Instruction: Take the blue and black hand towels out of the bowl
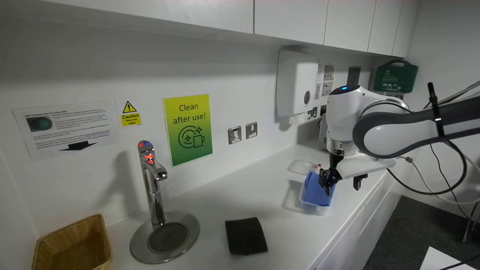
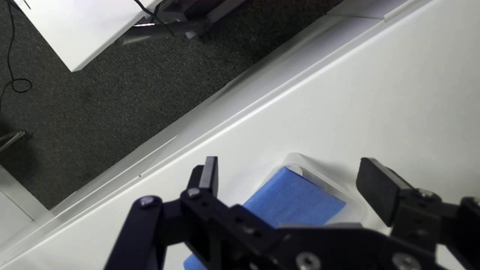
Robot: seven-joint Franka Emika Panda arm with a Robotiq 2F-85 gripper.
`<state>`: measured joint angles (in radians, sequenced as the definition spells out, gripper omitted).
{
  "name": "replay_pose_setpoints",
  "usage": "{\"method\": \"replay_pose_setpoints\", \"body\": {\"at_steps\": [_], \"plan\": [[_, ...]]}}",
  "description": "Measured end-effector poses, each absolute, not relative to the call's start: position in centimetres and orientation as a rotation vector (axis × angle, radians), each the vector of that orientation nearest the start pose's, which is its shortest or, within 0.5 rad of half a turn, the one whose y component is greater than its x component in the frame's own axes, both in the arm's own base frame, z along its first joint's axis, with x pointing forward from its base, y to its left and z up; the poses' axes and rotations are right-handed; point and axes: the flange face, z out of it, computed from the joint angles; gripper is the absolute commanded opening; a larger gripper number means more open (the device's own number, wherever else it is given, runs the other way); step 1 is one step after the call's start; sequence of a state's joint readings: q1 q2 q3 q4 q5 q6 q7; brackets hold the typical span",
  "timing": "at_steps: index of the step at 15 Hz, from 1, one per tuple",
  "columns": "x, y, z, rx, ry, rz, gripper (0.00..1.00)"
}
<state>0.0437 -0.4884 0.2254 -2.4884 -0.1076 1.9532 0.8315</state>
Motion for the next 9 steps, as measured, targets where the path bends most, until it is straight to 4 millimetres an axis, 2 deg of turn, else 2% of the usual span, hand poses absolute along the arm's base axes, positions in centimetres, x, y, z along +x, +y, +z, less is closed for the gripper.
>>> {"method": "replay_pose_setpoints", "body": {"at_steps": [3, 5, 7, 9], "plan": [[38.1, 10.0, 45.1, -3.218, 0.894, -0.105, 1.0], [38.9, 9.3, 45.4, -3.193, 0.873, -0.155, 1.0], [39.9, 7.5, 45.8, -3.145, 0.886, -0.204, 1.0], [41.0, 4.7, 45.8, -3.101, 0.923, -0.218, 1.0]]}}
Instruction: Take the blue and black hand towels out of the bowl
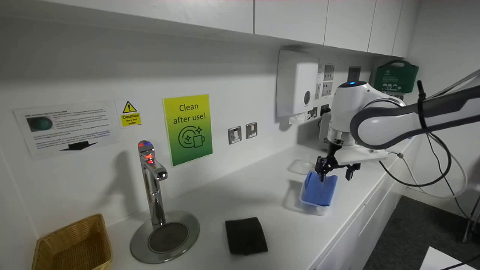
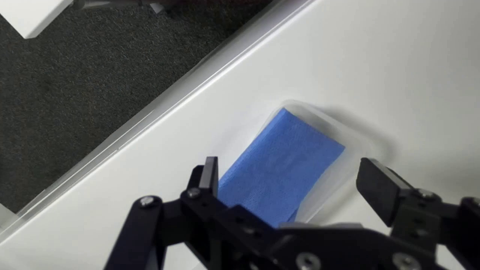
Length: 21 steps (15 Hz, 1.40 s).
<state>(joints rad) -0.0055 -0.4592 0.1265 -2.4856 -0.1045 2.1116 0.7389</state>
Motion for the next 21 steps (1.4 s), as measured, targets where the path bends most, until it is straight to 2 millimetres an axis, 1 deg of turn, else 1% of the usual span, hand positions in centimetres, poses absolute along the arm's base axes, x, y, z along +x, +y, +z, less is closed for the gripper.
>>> {"method": "replay_pose_setpoints", "body": {"at_steps": [3, 7, 9, 12, 16, 19, 21], "plan": [[42.0, 0.4, 45.3, -3.02, 0.981, -0.165, 1.0], [42.7, -4.3, 45.2, -2.829, 1.007, -0.118, 1.0], [42.8, -5.9, 45.1, -2.751, 1.005, -0.102, 1.0], [42.9, -8.1, 44.4, -2.697, 1.037, -0.082, 1.0], [43.2, -11.1, 42.9, -2.663, 1.136, -0.098, 1.0], [43.6, -13.2, 41.3, -2.642, 1.209, -0.128, 1.0], [44.0, -14.3, 40.1, -2.634, 1.244, -0.138, 1.0]]}}
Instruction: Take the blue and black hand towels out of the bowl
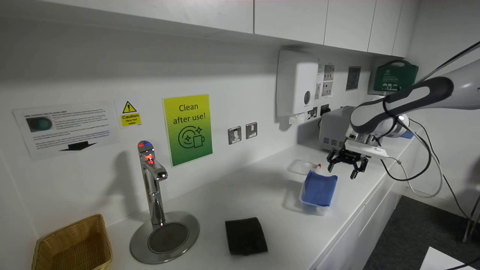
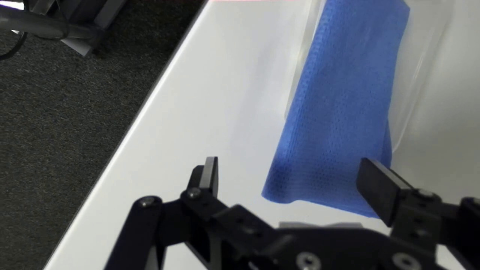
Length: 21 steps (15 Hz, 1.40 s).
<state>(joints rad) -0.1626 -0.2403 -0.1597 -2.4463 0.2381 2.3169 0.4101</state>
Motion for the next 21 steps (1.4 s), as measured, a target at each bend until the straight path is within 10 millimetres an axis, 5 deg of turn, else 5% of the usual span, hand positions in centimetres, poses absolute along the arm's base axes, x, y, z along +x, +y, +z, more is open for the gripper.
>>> {"method": "replay_pose_setpoints", "body": {"at_steps": [8, 10, 19, 21], "plan": [[46.1, -15.6, 37.0, -2.643, 1.288, -0.117, 1.0], [46.6, -15.6, 37.1, -2.644, 1.285, -0.122, 0.73], [48.3, -14.8, 38.7, -2.567, 1.283, -0.165, 0.05], [48.4, -14.9, 38.9, -2.555, 1.284, -0.169, 0.0]]}}
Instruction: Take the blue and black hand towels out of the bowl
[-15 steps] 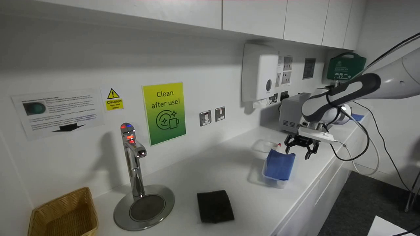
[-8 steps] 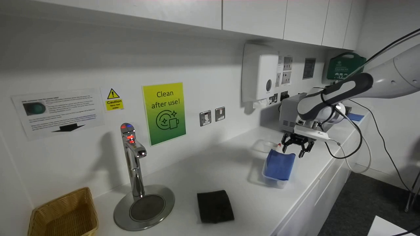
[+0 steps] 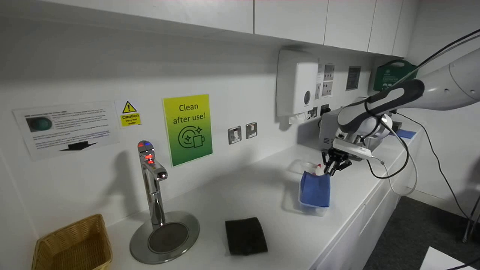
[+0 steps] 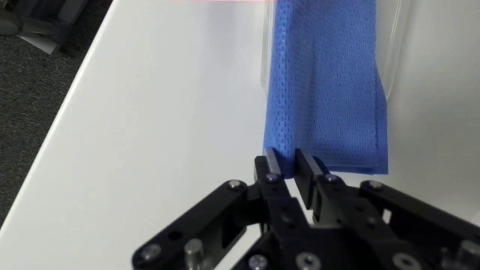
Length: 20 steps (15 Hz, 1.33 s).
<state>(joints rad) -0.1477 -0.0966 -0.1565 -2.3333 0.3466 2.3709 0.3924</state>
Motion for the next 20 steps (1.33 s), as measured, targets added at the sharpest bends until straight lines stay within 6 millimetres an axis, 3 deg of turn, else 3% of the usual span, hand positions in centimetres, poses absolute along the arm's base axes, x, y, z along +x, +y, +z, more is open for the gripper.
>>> {"method": "replay_pose_setpoints", "body": {"at_steps": [5, 8, 12, 20], "plan": [[48.5, -14.8, 39.1, -2.535, 1.291, -0.174, 0.0], [48.4, -14.5, 40.7, -2.531, 1.27, -0.214, 0.0], [48.1, -12.4, 45.1, -2.535, 1.187, -0.325, 0.0], [47.6, -4.4, 53.8, -2.58, 0.94, -0.532, 0.0]]}}
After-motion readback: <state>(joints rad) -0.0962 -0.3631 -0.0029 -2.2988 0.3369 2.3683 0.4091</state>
